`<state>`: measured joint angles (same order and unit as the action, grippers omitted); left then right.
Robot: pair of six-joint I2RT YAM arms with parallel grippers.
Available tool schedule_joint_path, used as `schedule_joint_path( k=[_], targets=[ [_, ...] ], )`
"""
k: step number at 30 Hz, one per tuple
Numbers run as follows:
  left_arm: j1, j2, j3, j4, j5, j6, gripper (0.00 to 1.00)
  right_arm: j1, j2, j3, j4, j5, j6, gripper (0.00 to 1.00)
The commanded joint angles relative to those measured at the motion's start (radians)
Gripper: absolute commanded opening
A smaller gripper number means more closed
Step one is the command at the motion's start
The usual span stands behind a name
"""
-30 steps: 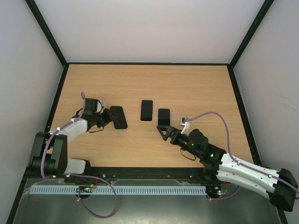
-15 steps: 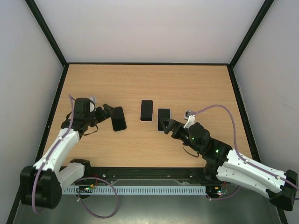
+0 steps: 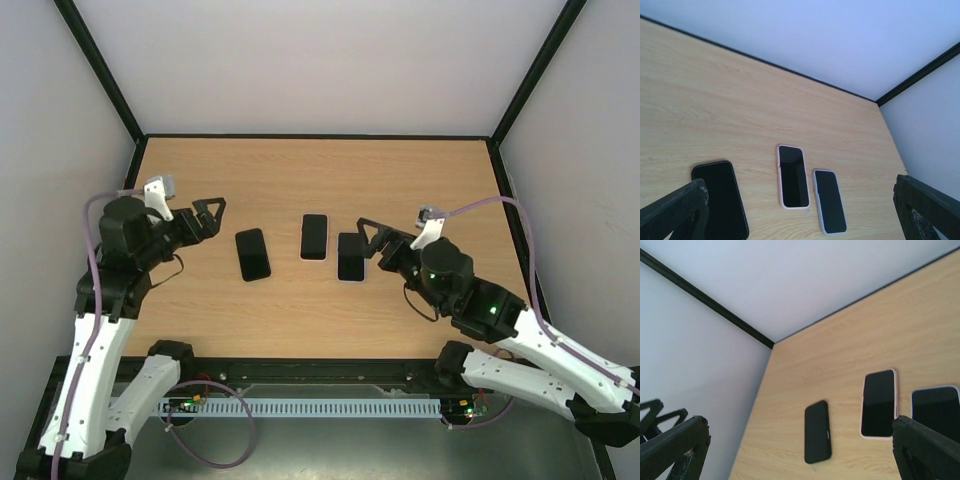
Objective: Put the phone into the phone case
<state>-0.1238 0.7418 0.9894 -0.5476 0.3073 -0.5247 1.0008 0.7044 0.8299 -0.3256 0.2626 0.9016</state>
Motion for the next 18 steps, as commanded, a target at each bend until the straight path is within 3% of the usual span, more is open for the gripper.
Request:
schedule_joint_path(
  k=[1,8,18],
  targets=[
    [0.0,-0.042,0.065,-0.102,0.05,0.054,0.99,-0.004,0.015,0.105,-0.104,0.076,-0.05,0.97],
    [0.0,-0.114,0.046,-0.104,0.108,0.07,0.99,-0.004,0.006,0.152,-0.127,0.07,-0.049,0.98],
    [0.0,-0.157,-0.058,-0.048,0.13,0.042,1.0,-0.004,-0.03,0.088,-0.125,0.058,-0.014,0.97]
  ],
)
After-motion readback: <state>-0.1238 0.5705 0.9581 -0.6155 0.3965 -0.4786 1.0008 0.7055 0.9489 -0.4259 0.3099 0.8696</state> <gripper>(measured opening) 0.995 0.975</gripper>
